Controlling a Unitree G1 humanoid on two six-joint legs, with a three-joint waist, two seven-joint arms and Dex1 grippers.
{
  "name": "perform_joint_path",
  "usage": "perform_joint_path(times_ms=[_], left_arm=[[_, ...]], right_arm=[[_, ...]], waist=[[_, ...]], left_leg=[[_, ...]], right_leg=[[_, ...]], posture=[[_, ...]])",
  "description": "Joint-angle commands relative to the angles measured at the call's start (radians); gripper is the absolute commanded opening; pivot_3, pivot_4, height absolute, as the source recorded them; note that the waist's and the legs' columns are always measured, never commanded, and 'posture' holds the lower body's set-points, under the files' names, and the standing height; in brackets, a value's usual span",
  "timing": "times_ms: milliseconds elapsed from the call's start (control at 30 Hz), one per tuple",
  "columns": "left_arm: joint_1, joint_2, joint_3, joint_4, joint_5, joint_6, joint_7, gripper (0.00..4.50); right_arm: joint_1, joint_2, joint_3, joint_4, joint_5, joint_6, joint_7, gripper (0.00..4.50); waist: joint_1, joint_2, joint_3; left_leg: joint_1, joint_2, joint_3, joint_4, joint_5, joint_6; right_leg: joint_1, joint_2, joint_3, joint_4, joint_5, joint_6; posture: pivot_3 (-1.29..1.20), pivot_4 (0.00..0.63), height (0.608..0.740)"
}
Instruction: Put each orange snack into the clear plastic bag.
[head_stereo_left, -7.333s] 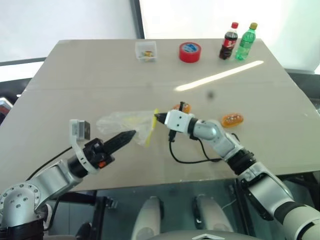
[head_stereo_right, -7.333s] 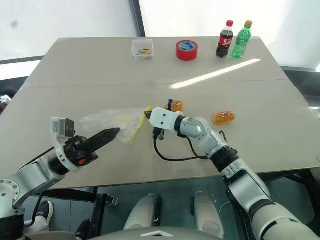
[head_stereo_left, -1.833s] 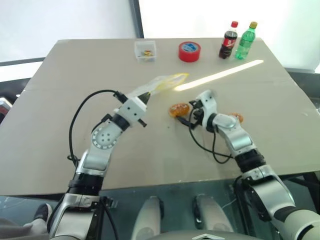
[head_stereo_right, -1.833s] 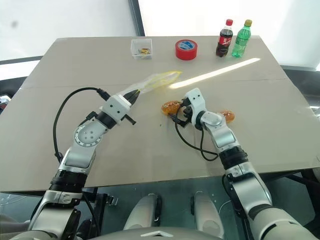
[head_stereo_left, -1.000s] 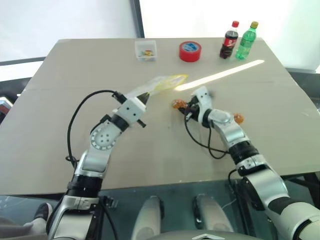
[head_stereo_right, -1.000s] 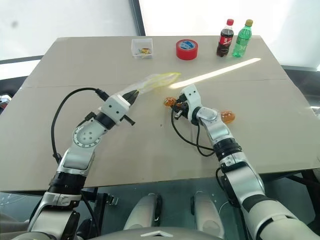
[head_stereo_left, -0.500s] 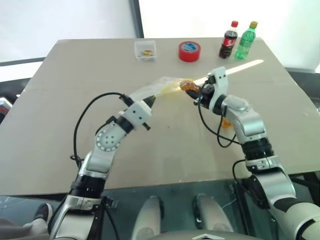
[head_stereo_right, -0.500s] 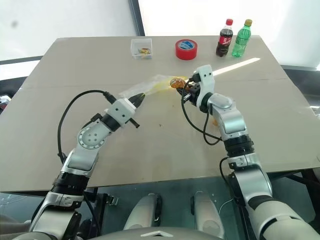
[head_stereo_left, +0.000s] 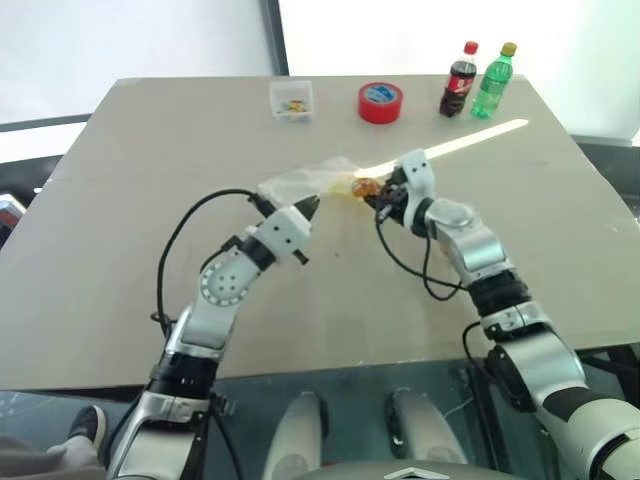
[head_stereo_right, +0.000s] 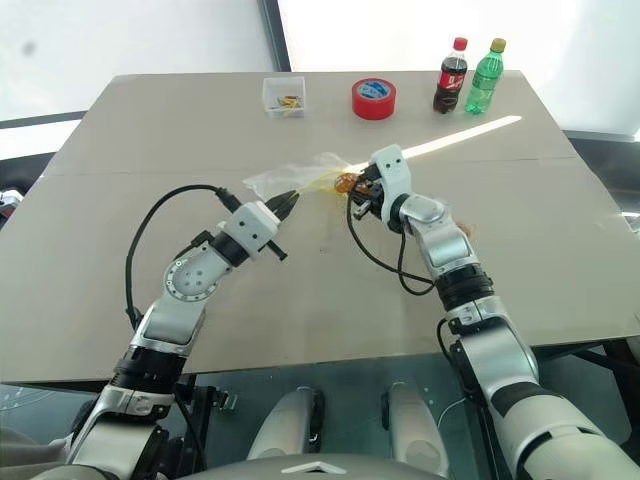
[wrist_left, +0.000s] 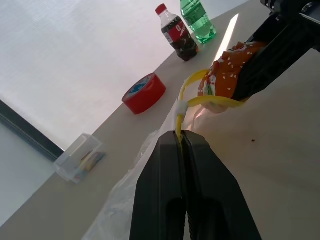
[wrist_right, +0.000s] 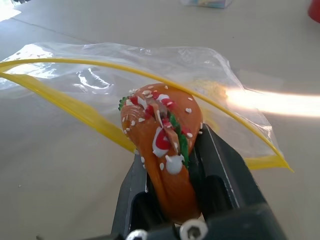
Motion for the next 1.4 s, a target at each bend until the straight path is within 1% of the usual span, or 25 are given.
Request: perform_joint_path(times_ms=[33, 300, 433, 567, 700, 800, 933, 967, 1000, 1400], left_arm=[[0.001, 0.002, -0.032, -0.024, -0.017, -0.051, -0.043, 0.00], [-0.019, 0.003, -0.069, 0.010, -0.062, -0.092, -0.140, 0.00], [-0.026, 0.002, -0.064, 0.025, -0.063, -0.109, -0.148, 0.00], [-0.026, -0.013, -0.068, 0.036, -0.070, -0.105, -0.149, 0.00], [-0.028, -0.036, -0.073, 0.039, -0.066, -0.094, -0.139, 0.00], [-0.020, -0.051, -0.068, 0.029, -0.067, -0.075, -0.131, 0.00], [0.000, -0.054, -0.067, 0.021, -0.061, -0.069, -0.122, 0.00], [0.002, -0.055, -0.066, 0.019, -0.058, -0.066, -0.116, 0.00], [0.005, -0.057, -0.064, 0.017, -0.054, -0.062, -0.109, 0.00], [0.025, -0.078, -0.049, -0.008, -0.058, -0.006, -0.041, 0.00]], right_arm=[[-0.032, -0.002, 0.008, -0.039, -0.010, -0.042, 0.014, 0.46], [-0.024, 0.019, 0.011, -0.023, -0.013, -0.031, 0.019, 0.46], [0.002, 0.027, 0.010, -0.059, 0.008, 0.005, 0.047, 0.46], [0.035, 0.026, 0.032, -0.114, 0.010, -0.008, 0.085, 0.46], [0.042, 0.024, 0.041, -0.107, -0.006, -0.001, 0.080, 0.46], [0.035, 0.026, 0.034, -0.091, -0.010, -0.001, 0.070, 1.69], [0.038, 0.019, 0.025, -0.113, -0.003, 0.010, 0.068, 3.69], [0.041, 0.012, 0.022, -0.126, -0.001, 0.022, 0.071, 4.12], [0.045, 0.002, 0.018, -0.142, 0.004, 0.038, 0.077, 4.46], [0.199, -0.138, -0.030, -0.459, 0.115, 0.275, 0.157, 4.46]], waist=[[0.001, 0.000, 0.000], [0.000, 0.000, 0.000], [0.000, 0.000, 0.000], [0.000, 0.000, 0.000], [0.001, 0.000, 0.000], [0.001, 0.000, 0.000], [0.000, 0.000, 0.000], [0.000, 0.000, 0.000], [0.001, 0.000, 0.000], [0.002, 0.000, 0.000]], left_leg=[[0.000, 0.000, 0.000, 0.000, 0.000, 0.000], [0.000, 0.000, 0.000, 0.000, 0.000, 0.000], [0.000, 0.000, 0.000, 0.000, 0.000, 0.000], [0.000, 0.000, 0.000, 0.000, 0.000, 0.000], [0.000, 0.000, 0.000, 0.000, 0.000, 0.000], [0.000, 0.000, 0.000, 0.000, 0.000, 0.000], [0.000, 0.000, 0.000, 0.000, 0.000, 0.000], [0.000, 0.000, 0.000, 0.000, 0.000, 0.000], [0.000, 0.000, 0.000, 0.000, 0.000, 0.000], [0.000, 0.000, 0.000, 0.000, 0.000, 0.000]], right_leg=[[0.000, 0.000, 0.000, 0.000, 0.000, 0.000], [0.000, 0.000, 0.000, 0.000, 0.000, 0.000], [0.000, 0.000, 0.000, 0.000, 0.000, 0.000], [0.000, 0.000, 0.000, 0.000, 0.000, 0.000], [0.000, 0.000, 0.000, 0.000, 0.000, 0.000], [0.000, 0.000, 0.000, 0.000, 0.000, 0.000], [0.000, 0.000, 0.000, 0.000, 0.000, 0.000], [0.000, 0.000, 0.000, 0.000, 0.000, 0.000], [0.000, 0.000, 0.000, 0.000, 0.000, 0.000], [0.000, 0.000, 0.000, 0.000, 0.000, 0.000]], posture=[[0.00, 0.150, 0.740], [0.00, 0.150, 0.740], [0.00, 0.150, 0.740], [0.00, 0.150, 0.740], [0.00, 0.150, 0.740], [0.00, 0.150, 0.740], [0.00, 0.150, 0.740], [0.00, 0.150, 0.740], [0.00, 0.150, 0.740], [0.00, 0.150, 0.740]])
